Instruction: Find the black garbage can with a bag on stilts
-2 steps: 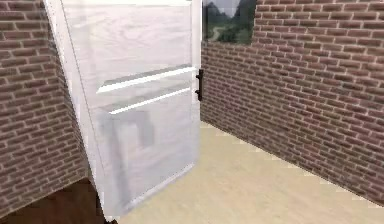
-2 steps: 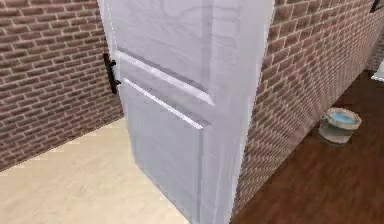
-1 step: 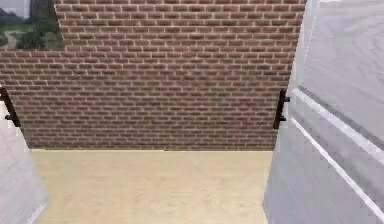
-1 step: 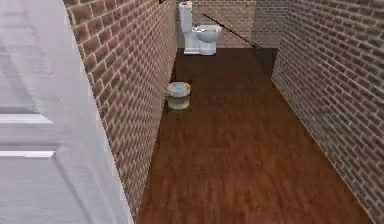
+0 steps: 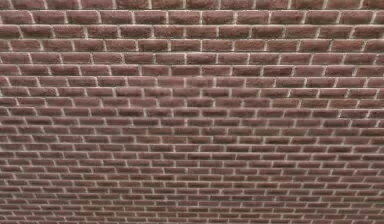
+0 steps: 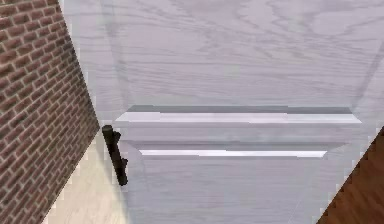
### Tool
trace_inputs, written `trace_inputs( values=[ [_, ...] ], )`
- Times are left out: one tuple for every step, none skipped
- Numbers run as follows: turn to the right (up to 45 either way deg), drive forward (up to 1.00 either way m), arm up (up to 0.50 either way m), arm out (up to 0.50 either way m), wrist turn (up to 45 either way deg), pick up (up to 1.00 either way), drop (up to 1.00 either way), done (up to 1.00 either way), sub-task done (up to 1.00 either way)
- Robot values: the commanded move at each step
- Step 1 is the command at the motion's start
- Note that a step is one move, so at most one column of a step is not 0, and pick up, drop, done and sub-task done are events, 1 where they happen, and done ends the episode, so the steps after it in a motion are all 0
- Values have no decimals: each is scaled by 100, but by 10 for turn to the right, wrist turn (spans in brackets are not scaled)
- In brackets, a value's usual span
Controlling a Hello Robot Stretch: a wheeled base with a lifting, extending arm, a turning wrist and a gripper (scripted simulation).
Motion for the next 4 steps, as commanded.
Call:
trace_inputs(
  values=[
    [0,10,0,0,0,0,0,0,0],
    [450,0,0,0,0,0,0,0,0],
    [30,0,0,0,0,0,0,0,0],
    [0,70,0,0,0,0,0,0,0]
  ],
)
